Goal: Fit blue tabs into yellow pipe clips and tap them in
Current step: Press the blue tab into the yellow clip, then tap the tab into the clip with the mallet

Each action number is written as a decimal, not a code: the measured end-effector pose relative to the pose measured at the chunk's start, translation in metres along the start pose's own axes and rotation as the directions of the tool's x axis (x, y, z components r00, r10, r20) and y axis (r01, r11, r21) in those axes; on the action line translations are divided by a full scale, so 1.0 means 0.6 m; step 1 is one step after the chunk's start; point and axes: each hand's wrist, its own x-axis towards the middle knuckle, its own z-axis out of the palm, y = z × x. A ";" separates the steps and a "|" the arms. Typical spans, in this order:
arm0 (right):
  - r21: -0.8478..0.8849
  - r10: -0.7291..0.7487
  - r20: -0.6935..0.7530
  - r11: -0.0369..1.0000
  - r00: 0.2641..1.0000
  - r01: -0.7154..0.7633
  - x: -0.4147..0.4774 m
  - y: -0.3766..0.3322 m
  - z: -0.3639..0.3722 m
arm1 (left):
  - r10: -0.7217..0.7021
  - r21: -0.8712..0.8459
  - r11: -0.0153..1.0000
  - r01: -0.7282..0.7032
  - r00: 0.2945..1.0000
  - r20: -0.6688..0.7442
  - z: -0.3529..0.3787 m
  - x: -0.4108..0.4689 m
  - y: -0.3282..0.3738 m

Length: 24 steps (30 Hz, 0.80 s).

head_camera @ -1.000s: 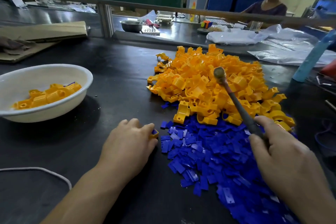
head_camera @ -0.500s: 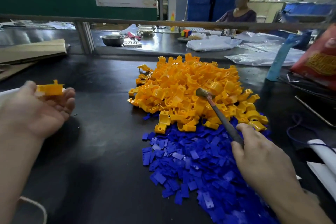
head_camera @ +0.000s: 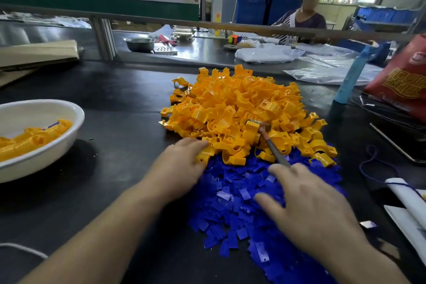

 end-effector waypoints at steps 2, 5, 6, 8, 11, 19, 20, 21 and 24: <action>-0.027 -0.067 0.154 0.997 0.986 0.072 -0.003 -0.018 0.006 | 0.067 0.234 0.969 -0.079 0.996 0.061 0.019 0.008 0.011; -0.069 -0.164 0.220 0.981 0.962 0.183 0.002 -0.037 0.016 | 0.070 0.312 0.947 -0.081 0.996 0.048 0.028 0.007 0.018; -0.075 -0.183 0.215 0.976 0.959 0.203 0.005 -0.041 0.017 | 0.067 0.313 0.947 -0.077 0.997 0.041 0.027 0.006 0.019; -0.087 -0.207 0.208 0.969 0.956 0.229 0.015 -0.048 0.019 | 0.051 0.277 0.959 -0.063 0.997 0.051 0.023 0.006 0.020; -0.081 -0.228 0.196 0.965 0.954 0.248 0.030 -0.051 0.018 | 0.031 0.198 0.979 -0.049 0.995 0.093 0.020 0.006 0.020; 0.049 -0.197 -0.009 0.979 0.980 0.197 0.025 -0.038 0.036 | 0.145 0.097 0.987 -0.129 0.971 -0.192 0.010 -0.010 0.027; 0.060 -0.189 -0.025 0.980 0.982 0.190 0.025 -0.034 0.039 | 0.131 0.036 0.991 -0.125 0.956 -0.261 0.002 -0.013 0.030; 0.074 -0.181 -0.037 0.980 0.983 0.183 0.026 -0.030 0.041 | 0.106 -0.052 0.990 -0.129 0.942 -0.318 -0.005 -0.018 0.034; 0.115 -0.160 -0.085 0.979 0.983 0.169 0.028 -0.019 0.044 | -0.012 -0.365 0.924 -0.116 0.944 -0.331 -0.025 -0.034 0.042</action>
